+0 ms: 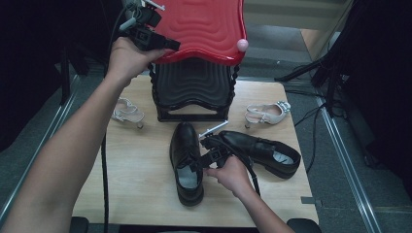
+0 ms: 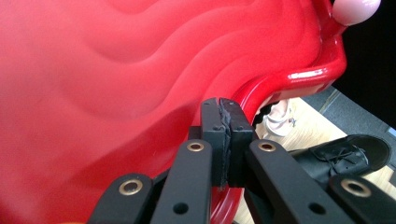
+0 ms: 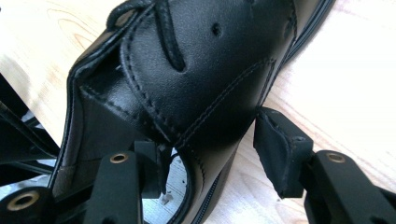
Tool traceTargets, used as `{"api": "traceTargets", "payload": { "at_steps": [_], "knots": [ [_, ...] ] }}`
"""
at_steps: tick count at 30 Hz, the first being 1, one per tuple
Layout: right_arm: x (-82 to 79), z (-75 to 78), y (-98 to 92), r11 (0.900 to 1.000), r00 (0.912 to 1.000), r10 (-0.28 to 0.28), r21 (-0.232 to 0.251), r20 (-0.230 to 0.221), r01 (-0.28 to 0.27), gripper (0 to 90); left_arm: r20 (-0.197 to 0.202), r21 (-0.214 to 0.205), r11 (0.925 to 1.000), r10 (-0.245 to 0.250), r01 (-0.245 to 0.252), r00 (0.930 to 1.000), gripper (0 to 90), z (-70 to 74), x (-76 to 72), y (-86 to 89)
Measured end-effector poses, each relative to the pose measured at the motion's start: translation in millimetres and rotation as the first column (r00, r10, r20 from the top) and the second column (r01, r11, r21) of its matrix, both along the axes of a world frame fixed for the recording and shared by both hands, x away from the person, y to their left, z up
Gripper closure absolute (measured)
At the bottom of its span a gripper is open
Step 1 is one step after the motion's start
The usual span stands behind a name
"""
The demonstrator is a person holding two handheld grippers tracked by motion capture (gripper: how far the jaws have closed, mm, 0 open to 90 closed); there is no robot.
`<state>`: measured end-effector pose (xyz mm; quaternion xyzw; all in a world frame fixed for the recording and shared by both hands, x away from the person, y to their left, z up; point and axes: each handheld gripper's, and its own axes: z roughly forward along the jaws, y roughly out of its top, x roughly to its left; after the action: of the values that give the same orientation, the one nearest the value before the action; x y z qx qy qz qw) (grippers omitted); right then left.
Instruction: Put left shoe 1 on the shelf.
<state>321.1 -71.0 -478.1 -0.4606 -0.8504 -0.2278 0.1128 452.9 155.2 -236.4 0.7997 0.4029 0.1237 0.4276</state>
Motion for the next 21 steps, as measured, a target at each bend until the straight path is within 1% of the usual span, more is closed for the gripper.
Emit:
{"api": "traceTargets", "payload": {
  "at_steps": [1, 2, 3, 4, 6, 7, 9, 11, 12, 13, 14, 15, 16, 18, 19, 21],
  "knots": [
    [0.0, 0.0, 0.0, 1.0000, 1.0000, 0.000, 0.000, 0.000, 0.000, 51.0, -0.003, 0.001, 1.0000, -0.001, 0.001, 1.0000, 89.8, 0.3, 1.1, -0.8],
    [0.4, -0.9, 0.5, 0.9999, 0.9999, -0.008, -0.006, -0.009, 0.008, 52.6, -0.010, 0.003, 1.0000, -0.005, 0.005, 0.9999, 89.7, 0.5, 3.4, -1.8],
    [2.2, -5.3, 2.2, 0.9998, 0.9994, -0.013, -0.012, -0.031, 0.013, 54.0, -0.013, 0.009, 1.0000, 0.004, -0.004, 0.9999, 89.6, 0.0, 5.5, -4.6],
    [2.6, -7.4, 3.7, 0.9998, 0.9994, -0.006, -0.019, -0.034, 0.005, 55.4, -0.013, 0.014, 0.9999, -0.002, 0.002, 0.9999, 89.6, -0.2, 6.7, -5.3],
    [2.7, -9.8, 6.0, 0.9996, 0.9993, -0.002, -0.028, -0.038, 0.001, 56.9, -0.014, 0.015, 0.9999, -0.007, 0.007, 0.9999, 89.6, -0.3, 7.4, -5.0],
    [3.0, -13.5, 8.2, 0.9992, 0.9992, 0.006, -0.039, -0.039, -0.008, 62.4, -0.025, 0.004, 1.0000, -0.005, 0.005, 0.9997, 89.6, -0.8, 8.2, -3.7],
    [3.4, -15.6, 8.2, 0.9986, 0.9994, 0.021, -0.048, -0.029, -0.023, 66.3, -0.033, 0.001, 0.9999, -0.013, 0.013, 0.9994, 89.8, -1.3, 9.2, -1.4],
    [3.8, -15.4, 7.5, 0.9987, 0.9991, 0.021, -0.046, -0.036, -0.023, 67.0, -0.037, -0.002, 0.9999, -0.014, 0.014, 0.9992, 89.8, -1.2, 9.4, -1.3],
    [4.9, -15.1, 6.1, 0.9985, 0.9986, 0.024, -0.048, -0.047, -0.026, 70.7, -0.036, 0.002, 0.9999, -0.013, 0.013, 0.9993, 89.8, -1.0, 9.1, -1.6],
    [5.1, -14.9, 5.7, 0.9983, 0.9985, 0.026, -0.051, -0.049, -0.028, 72.2, -0.031, 0.006, 0.9999, -0.009, 0.009, 0.9995, 89.8, -0.9, 8.7, -2.4],
    [5.3, -14.5, 4.9, 0.9980, 0.9985, 0.025, -0.057, -0.050, -0.027, 74.2, -0.030, 0.014, 0.9998, -0.012, 0.013, 0.9995, 89.7, -0.5, 8.9, -2.6],
    [5.3, -14.5, 4.9, 0.9980, 0.9985, 0.025, -0.057, -0.050, -0.027, 74.2, -0.030, 0.014, 0.9998, -0.011, 0.012, 0.9995, 89.7, -0.4, 8.9, -2.9],
    [5.6, -13.9, 3.8, 0.9977, 0.9990, 0.020, -0.065, -0.041, -0.022, 78.0, -0.030, 0.012, 0.9999, -0.011, 0.012, 0.9995, 89.5, -0.4, 9.0, -3.3],
    [6.9, -14.1, 2.4, 0.9981, 0.9992, 0.012, -0.060, -0.038, -0.015, 79.5, -0.028, 0.017, 0.9998, -0.010, 0.010, 0.9996, 89.5, -0.1, 8.8, -4.0],
    [8.4, -14.1, 0.3, 0.9984, 0.9992, 0.008, -0.056, -0.039, -0.010, 82.2, -0.025, 0.021, 0.9997, -0.009, 0.010, 0.9996, 89.2, 0.1, 8.6, -4.3],
    [11.4, -15.0, -2.1, 0.9988, 0.9989, 0.007, -0.047, -0.046, -0.010, 83.7, -0.024, 0.028, 0.9996, -0.007, 0.008, 0.9997, 89.2, 0.7, 8.0, -5.2]
  ]
}}
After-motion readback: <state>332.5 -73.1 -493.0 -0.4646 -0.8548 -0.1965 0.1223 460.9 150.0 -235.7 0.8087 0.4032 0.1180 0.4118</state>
